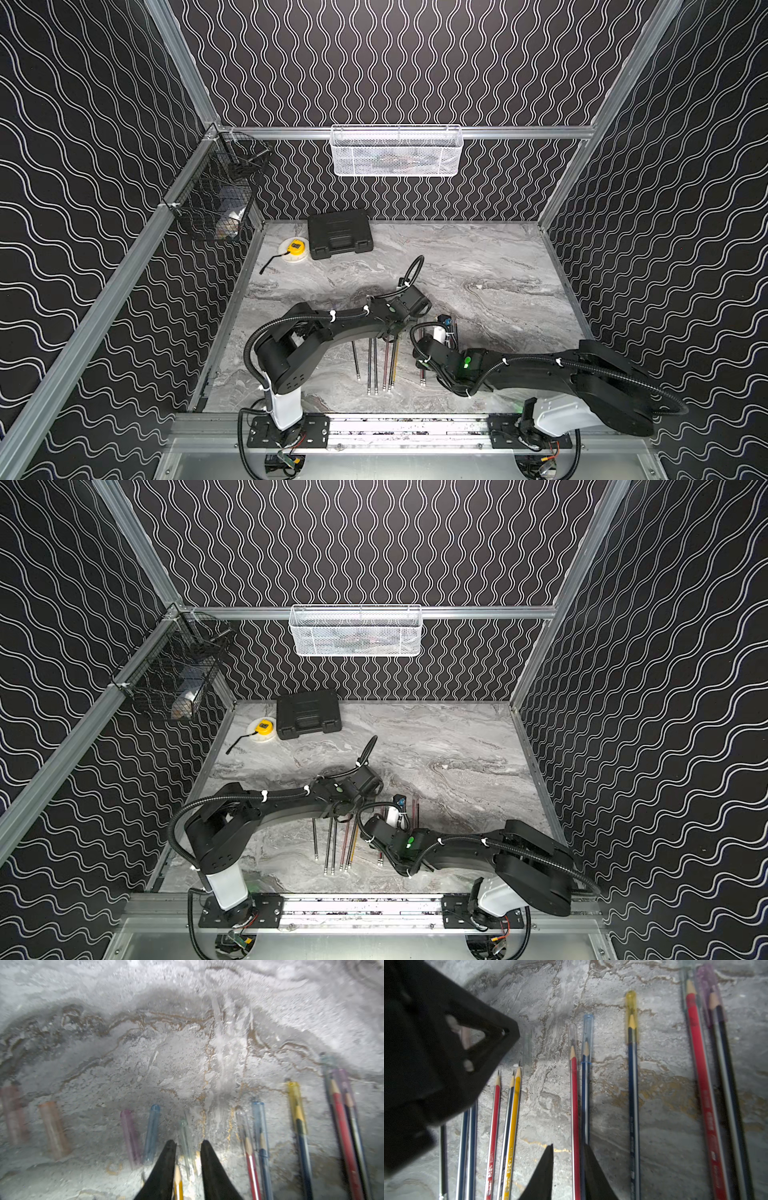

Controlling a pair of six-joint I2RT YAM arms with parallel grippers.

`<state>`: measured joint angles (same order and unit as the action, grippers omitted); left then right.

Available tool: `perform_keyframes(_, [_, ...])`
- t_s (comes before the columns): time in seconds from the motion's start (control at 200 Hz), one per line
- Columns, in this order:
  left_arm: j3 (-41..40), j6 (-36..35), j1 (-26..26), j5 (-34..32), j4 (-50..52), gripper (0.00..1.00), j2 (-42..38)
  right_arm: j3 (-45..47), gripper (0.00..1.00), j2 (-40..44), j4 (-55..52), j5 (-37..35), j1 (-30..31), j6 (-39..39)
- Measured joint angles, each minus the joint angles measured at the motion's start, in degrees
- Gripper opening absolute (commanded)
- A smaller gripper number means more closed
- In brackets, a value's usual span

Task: Remove the protective cover of the pencils
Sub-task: Place the protective sleeve at the center of the board, then pick up the pencil from the center of the board.

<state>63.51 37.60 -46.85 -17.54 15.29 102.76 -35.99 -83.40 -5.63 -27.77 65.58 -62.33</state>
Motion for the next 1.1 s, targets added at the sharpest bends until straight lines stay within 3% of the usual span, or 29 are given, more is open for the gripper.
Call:
perform_keyframes(0.525, [-17.5, 2.5, 1.5, -3.5, -2.9, 0.36, -26.6, -7.9, 0.20, -8.4, -7.3, -0.2, 0.0, 3.0])
perform_keyframes(0.951, [-21.4, 3.2, 2.0, -3.0, -2.8, 0.37, -35.1, -10.8, 0.19, -13.4, -8.7, -1.5, 0.0, 3.1])
perform_keyframes(1.101, [-22.3, 3.2, 2.2, -2.6, -2.8, 0.37, -37.4, -12.4, 0.13, -15.5, -8.7, -3.0, 0.0, 3.1])
